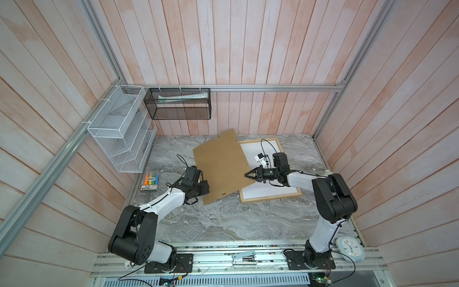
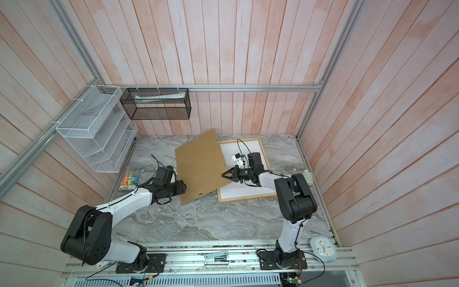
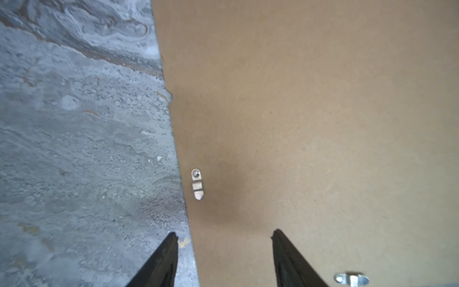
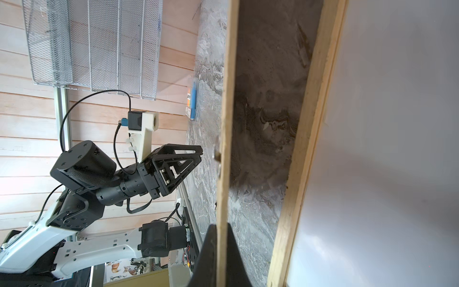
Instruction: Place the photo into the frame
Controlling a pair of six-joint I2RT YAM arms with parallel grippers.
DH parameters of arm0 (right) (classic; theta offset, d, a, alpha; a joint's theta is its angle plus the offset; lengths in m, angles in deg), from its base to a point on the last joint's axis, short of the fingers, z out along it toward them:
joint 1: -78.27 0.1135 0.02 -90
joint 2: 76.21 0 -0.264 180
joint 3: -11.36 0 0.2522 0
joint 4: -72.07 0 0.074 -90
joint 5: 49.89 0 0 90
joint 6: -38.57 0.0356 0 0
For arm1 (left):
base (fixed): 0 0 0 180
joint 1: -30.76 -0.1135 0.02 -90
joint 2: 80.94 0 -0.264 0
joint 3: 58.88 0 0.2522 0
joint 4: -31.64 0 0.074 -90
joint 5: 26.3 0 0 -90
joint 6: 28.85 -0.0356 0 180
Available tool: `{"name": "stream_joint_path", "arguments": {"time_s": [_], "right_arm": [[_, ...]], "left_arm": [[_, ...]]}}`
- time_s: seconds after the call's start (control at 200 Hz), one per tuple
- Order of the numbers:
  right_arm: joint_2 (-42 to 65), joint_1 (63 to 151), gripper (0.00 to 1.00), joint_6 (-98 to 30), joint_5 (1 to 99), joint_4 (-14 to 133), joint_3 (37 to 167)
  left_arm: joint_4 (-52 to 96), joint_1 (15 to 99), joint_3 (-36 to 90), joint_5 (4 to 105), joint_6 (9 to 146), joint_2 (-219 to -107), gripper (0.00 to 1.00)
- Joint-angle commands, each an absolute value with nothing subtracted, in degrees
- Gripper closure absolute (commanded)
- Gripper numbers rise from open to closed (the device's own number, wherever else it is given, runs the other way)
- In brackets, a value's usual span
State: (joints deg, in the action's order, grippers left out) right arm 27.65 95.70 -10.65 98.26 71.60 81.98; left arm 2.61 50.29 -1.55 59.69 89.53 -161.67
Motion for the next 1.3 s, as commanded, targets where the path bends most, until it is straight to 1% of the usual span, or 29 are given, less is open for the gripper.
{"name": "stream_joint_path", "arguments": {"time_s": [0.0,0.13,0.295,0.635,0.845,1.045,1.295], "right_arm": [[23.35,93.39,1.00,-15.70,97.90,68.69,84.29],[19.79,90.81,1.00,-17.77,97.82,65.09,84.73],[15.92,87.18,1.00,-18.98,97.88,61.95,85.79],[8.46,77.69,1.00,-20.71,97.89,57.50,87.52],[3.00,69.05,1.00,-21.79,95.46,54.25,86.73],[0.49,64.07,1.00,-23.03,95.01,51.10,85.98],[-1.23,62.65,1.00,-23.38,95.41,50.57,83.96]], "left_arm": [[1.26,50.36,-1.44,60.42,90.50,-158.97,0.38],[1.97,51.46,-1.02,59.37,91.51,-157.69,0.38],[4.61,55.56,-0.11,58.87,93.20,-159.36,0.38],[7.33,65.28,8.76,59.70,94.59,-172.14,0.38],[7.19,69.28,16.41,60.80,95.58,-181.36,0.39],[6.56,70.82,23.74,60.69,95.08,-190.10,0.45],[2.67,71.67,30.46,65.11,94.13,-196.87,0.53]]}}
